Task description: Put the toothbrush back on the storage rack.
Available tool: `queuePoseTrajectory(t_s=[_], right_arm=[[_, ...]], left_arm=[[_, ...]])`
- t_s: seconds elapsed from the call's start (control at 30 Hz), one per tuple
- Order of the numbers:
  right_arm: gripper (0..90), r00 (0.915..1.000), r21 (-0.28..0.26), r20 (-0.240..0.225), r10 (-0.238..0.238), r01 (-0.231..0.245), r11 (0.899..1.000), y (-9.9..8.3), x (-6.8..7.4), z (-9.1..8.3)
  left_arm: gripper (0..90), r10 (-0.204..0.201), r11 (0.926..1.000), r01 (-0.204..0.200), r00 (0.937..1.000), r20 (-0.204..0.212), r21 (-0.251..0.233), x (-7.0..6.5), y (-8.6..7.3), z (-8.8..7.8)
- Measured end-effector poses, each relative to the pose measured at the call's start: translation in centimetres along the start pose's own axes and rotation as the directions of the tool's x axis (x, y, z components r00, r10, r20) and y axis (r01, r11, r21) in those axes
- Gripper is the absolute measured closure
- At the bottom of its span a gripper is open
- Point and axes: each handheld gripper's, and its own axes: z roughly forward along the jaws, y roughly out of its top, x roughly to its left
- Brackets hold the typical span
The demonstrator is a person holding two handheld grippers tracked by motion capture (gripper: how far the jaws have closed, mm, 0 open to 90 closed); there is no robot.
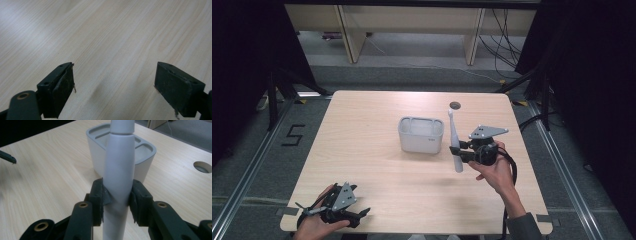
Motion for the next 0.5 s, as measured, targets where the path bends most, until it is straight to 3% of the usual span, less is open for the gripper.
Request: queuePoseTrajectory(t_s=[0.13, 0.17, 0.23, 0.33, 0.5], right_arm=[[66.6, 0.9998, -0.027, 0.018, 0.009, -0.009, 1.0, 0.6, -0.3, 0.0], [66.5, 0.9995, -0.037, 0.029, -0.008, 0.009, 0.999, 0.8, -0.6, 0.0], [66.6, 0.9994, -0.057, 0.014, 0.032, -0.031, 0.998, 1.3, -0.8, 0.1], [66.5, 0.9992, -0.067, 0.035, 0.016, -0.014, 0.998, 1.6, -1.2, 0.0], [66.6, 0.9987, -0.105, 0.036, 0.036, -0.032, 0.994, 2.7, -1.8, 0.1]], left_arm=[[15.5, -0.002, 1.0, 0.002, 1.0, 0.0, 0.0, 0.0, 0.0, 0.0], [15.5, -0.001, 1.0, 0.001, 1.0, 0.0, 0.0, 0.0, 0.0, 0.0], [15.5, -0.003, 1.0, 0.003, 1.0, 0.001, 0.0, 0.0, 0.0, 0.0], [15.5, 0.0, 1.0, 0.0, 1.0, 0.0, 0.0, 0.0, 0.0, 0.0], [15.5, 0.005, 1.0, -0.005, 1.0, 0.0, 0.003, 0.0, 0.0, 0.0]])
